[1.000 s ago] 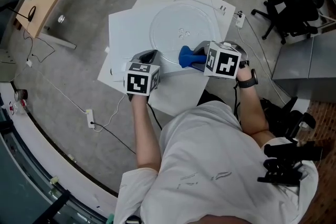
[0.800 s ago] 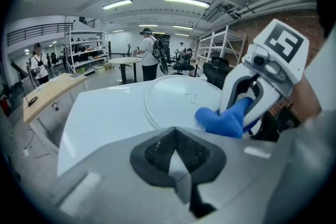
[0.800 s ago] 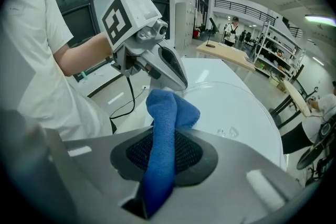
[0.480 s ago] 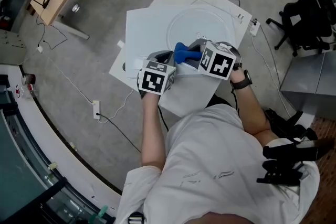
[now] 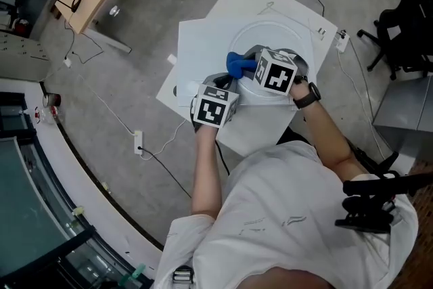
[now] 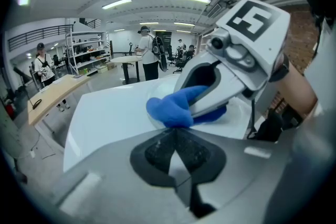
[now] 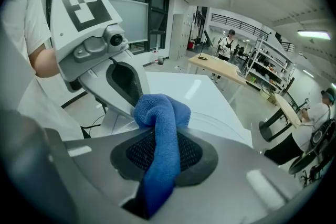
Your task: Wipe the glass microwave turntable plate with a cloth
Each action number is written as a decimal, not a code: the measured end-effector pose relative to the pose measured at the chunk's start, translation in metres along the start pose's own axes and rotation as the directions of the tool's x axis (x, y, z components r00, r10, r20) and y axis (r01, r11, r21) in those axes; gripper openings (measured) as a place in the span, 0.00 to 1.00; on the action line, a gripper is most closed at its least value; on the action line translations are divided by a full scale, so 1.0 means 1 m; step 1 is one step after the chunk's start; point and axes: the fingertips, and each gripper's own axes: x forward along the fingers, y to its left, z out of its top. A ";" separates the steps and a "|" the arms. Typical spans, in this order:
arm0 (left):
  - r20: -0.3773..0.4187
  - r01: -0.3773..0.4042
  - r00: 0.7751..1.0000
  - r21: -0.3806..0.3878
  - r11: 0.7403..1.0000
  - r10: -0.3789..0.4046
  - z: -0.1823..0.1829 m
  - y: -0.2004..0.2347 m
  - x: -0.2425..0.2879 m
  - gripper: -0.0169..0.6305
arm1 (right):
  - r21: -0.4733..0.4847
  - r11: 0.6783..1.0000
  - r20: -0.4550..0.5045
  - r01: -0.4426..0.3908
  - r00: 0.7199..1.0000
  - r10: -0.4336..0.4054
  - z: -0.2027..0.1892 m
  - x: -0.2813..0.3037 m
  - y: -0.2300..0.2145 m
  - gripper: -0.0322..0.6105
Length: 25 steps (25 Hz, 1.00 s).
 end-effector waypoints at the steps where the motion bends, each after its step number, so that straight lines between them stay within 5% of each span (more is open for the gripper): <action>1: -0.001 -0.002 1.000 0.000 1.000 0.002 -0.001 -0.001 0.000 0.03 | -0.003 1.000 -0.004 0.012 1.000 -0.012 0.001 0.003 -0.005 0.17; 10: 0.004 -0.012 1.000 -0.019 1.000 0.012 -0.004 -0.006 -0.002 0.03 | 0.067 0.984 -0.003 0.163 0.987 -0.163 0.006 0.018 -0.078 0.16; 17: 0.021 -0.019 1.000 -0.017 1.000 0.019 0.000 -0.004 -0.001 0.03 | 0.234 0.917 -0.072 0.324 0.946 -0.316 -0.056 -0.021 -0.140 0.17; 25: 0.047 -0.027 0.998 -0.034 0.999 0.029 -0.003 -0.003 0.001 0.03 | 0.275 0.855 -0.210 0.439 0.896 -0.392 -0.119 -0.072 -0.132 0.17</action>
